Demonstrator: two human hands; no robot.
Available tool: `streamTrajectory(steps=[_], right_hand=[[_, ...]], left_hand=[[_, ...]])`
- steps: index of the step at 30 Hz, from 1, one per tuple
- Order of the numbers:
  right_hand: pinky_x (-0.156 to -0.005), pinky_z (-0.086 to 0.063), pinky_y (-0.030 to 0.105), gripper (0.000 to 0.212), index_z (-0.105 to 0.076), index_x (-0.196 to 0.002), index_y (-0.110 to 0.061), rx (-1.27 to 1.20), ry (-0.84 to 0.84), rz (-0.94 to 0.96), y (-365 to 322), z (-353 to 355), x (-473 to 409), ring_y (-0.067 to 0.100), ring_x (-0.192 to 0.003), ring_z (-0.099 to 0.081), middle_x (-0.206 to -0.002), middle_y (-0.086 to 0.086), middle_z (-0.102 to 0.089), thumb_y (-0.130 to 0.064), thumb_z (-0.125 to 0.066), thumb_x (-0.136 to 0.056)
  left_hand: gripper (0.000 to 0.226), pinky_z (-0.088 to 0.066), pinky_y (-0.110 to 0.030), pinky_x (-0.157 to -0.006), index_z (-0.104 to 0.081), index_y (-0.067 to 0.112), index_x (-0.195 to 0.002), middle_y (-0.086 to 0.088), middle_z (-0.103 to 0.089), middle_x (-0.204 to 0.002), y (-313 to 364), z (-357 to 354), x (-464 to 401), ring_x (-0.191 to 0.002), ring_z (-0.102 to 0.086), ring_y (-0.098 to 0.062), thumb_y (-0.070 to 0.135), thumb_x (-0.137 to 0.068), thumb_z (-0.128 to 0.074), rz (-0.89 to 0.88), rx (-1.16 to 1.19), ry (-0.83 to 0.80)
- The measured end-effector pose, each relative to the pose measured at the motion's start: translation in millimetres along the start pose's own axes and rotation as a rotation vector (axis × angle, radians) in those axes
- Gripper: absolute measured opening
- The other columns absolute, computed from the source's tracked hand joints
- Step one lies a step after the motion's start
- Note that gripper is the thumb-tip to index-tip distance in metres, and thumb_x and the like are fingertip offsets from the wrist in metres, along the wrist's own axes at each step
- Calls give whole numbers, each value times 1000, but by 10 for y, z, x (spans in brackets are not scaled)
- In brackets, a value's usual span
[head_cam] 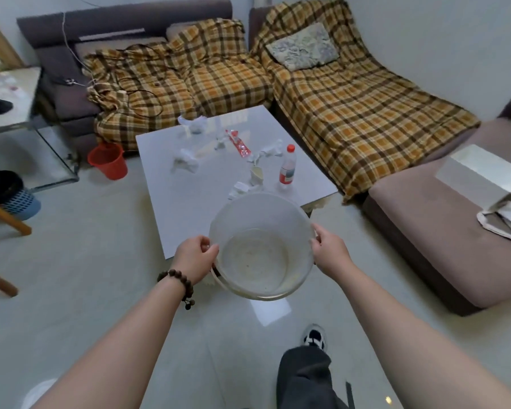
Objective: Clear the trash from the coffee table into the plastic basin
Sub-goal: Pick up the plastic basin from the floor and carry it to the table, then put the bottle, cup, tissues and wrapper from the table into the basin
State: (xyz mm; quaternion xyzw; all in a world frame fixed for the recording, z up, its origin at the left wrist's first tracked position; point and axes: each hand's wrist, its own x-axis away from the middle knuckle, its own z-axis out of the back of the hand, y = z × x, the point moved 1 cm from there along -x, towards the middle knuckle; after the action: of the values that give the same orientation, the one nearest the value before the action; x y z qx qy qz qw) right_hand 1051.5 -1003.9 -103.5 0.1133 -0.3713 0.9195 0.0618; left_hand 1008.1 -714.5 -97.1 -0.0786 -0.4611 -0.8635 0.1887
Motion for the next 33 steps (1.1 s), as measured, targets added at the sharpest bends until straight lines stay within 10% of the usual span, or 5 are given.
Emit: streamTrajectory(steps=[9, 22, 33], right_hand=[[-92, -38, 29, 44, -45, -139, -16, 56, -114, 168, -252, 248, -1706, 31, -121, -53, -133, 12, -58, -14, -43, -94], [-74, -43, 33, 43, -44, -137, -23, 84, -240, 353, -720, 586, -3221, 28, -89, -58, -110, 8, -67, -17, -39, -96], [-69, -41, 32, 41, -47, -135, -25, 9, -280, 309, -839, 266, -3632, 20, -76, -53, -85, 3, -63, -17, -40, -95]], left_hand=[[20, -55, -42, -78, -63, 11, -92, -4, -68, -84, 566, -241, -1080, -83, -67, -26, 30, -88, -56, 116, -42, 189], [49, -61, -41, -65, -49, 12, -135, -9, -67, -114, 1263, -469, -1931, -96, -68, -22, 20, -89, -62, 391, 568, 331], [45, -60, -33, -55, -54, 5, -132, -10, -71, -106, 1105, -340, -2369, -90, -70, -20, 4, -87, -58, 381, 571, 377]])
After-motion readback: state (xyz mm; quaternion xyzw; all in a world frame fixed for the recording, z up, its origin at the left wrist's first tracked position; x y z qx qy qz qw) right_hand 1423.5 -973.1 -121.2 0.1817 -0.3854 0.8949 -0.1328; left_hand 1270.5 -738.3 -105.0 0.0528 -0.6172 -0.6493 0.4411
